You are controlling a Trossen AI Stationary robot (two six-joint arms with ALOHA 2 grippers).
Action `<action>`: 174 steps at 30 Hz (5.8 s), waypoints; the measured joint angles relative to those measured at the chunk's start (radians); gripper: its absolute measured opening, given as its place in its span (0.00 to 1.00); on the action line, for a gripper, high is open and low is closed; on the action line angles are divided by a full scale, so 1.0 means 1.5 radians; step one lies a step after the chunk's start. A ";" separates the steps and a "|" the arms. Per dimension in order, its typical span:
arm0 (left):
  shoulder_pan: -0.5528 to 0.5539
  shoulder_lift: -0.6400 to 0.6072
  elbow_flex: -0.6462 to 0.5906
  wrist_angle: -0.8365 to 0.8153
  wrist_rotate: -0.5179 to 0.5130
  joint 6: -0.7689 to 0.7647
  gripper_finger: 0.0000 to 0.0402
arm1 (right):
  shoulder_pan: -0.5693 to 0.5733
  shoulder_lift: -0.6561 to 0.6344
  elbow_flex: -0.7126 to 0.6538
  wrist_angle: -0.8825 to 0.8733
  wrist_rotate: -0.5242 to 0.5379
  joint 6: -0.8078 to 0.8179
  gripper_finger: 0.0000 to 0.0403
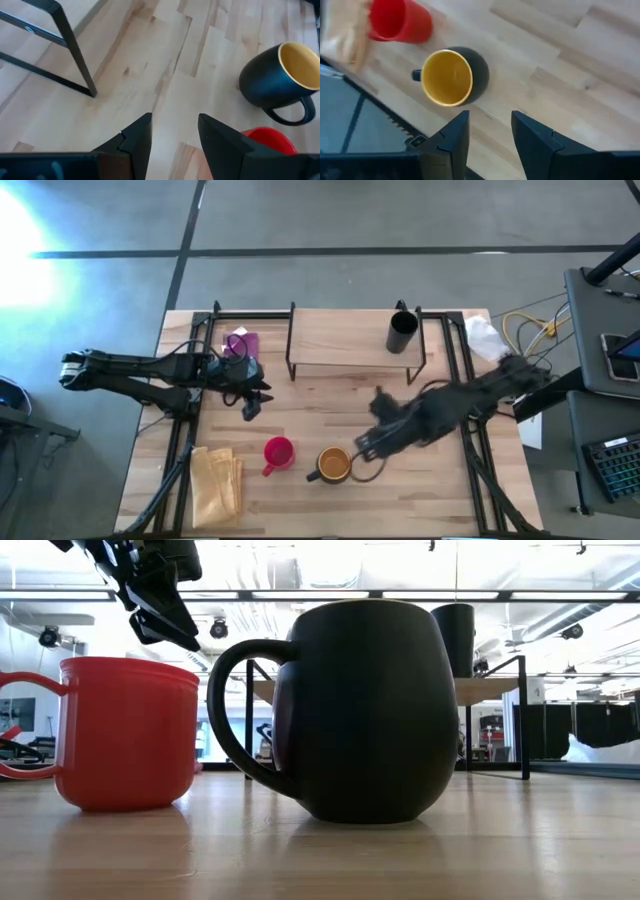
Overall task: Stack small to large cups/mugs on shelf
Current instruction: Put the black mug on the shelf
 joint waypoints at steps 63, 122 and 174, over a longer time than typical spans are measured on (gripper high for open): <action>-0.021 -0.127 -0.004 -0.254 -0.062 -0.061 0.36 | -0.201 0.258 0.040 0.080 -0.081 -0.747 0.04; -0.021 -0.056 -0.004 -0.108 -0.082 -0.077 0.36 | -0.205 0.250 0.090 0.040 0.031 -0.991 0.32; -0.151 0.620 0.519 -0.092 -0.183 -0.566 0.36 | 0.256 -0.248 -0.196 -0.163 0.260 0.121 0.41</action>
